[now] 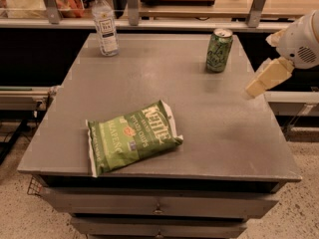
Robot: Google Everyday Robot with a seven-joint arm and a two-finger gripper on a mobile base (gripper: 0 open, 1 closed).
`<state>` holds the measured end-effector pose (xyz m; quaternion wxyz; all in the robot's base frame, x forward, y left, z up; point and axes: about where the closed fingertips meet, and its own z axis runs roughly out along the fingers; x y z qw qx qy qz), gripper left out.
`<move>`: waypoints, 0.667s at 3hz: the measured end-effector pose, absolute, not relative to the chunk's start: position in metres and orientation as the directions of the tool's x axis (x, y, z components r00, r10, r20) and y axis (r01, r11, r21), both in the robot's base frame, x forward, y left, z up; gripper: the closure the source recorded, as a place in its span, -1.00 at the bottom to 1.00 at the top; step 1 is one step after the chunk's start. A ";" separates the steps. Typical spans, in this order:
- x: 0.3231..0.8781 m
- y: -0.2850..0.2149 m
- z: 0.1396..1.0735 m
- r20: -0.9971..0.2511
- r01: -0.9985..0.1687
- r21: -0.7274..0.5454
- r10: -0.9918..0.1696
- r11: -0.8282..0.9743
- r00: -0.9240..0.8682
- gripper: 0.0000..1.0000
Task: Move green can near green jalapeno chip bag
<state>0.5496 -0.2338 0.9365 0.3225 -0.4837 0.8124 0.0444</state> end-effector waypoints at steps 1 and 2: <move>0.621 -0.216 0.932 -0.714 -0.745 -0.228 -0.628 0.627 -0.310 -1.00; 0.662 -0.205 0.925 -0.779 -0.709 -0.202 -0.550 0.675 -0.301 -1.00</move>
Offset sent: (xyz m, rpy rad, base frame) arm 0.1626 0.0362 -0.0169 0.3570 -0.2075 -0.1778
